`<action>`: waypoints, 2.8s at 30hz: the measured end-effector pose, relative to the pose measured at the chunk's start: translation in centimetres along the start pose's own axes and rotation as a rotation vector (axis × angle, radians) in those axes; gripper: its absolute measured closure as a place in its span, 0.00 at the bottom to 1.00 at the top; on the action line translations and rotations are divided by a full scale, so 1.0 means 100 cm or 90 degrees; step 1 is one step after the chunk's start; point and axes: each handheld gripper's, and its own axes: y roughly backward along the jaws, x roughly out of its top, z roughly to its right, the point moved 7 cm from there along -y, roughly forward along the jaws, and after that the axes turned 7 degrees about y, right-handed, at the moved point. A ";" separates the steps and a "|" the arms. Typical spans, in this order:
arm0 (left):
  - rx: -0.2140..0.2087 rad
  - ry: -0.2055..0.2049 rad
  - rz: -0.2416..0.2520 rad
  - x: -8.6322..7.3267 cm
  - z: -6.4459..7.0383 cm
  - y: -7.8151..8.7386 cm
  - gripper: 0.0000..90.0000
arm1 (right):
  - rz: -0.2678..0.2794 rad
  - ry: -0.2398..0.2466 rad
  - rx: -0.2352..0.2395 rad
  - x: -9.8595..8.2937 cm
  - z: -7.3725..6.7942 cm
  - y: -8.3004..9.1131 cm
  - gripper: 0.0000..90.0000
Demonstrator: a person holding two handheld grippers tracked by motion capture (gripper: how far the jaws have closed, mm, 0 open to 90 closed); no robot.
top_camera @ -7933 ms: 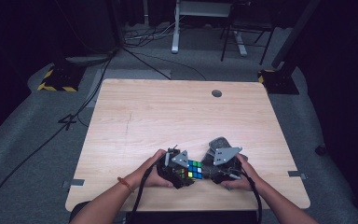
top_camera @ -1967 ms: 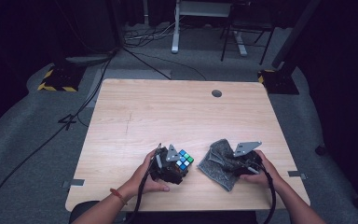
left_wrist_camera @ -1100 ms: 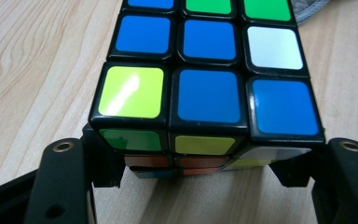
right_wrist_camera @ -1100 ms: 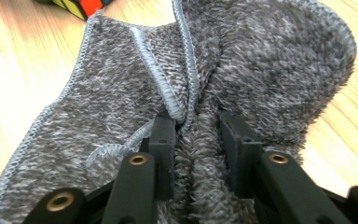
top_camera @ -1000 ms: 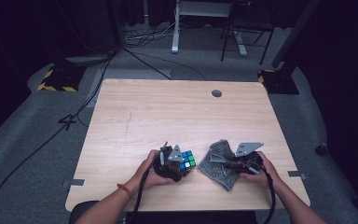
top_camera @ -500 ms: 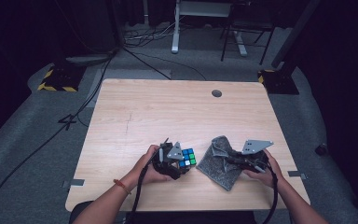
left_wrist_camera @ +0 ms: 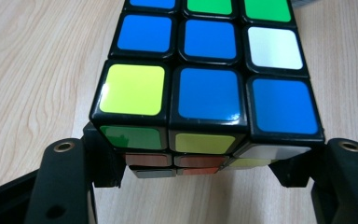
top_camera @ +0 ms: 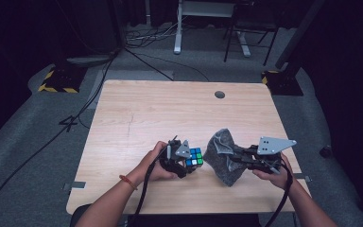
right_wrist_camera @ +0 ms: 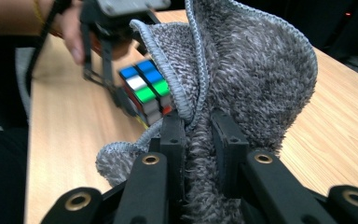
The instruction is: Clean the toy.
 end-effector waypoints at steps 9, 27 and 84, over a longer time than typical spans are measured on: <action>-0.012 -0.024 0.011 0.012 0.013 -0.002 0.37 | -0.017 -0.006 0.070 0.012 -0.015 -0.034 0.85; 0.024 -0.042 -0.012 0.005 0.013 -0.005 0.37 | -0.051 -0.051 0.083 0.009 -0.019 -0.075 0.84; -0.001 -0.036 0.076 0.016 0.021 0.004 0.37 | 0.003 -0.061 0.131 -0.011 -0.019 -0.054 0.86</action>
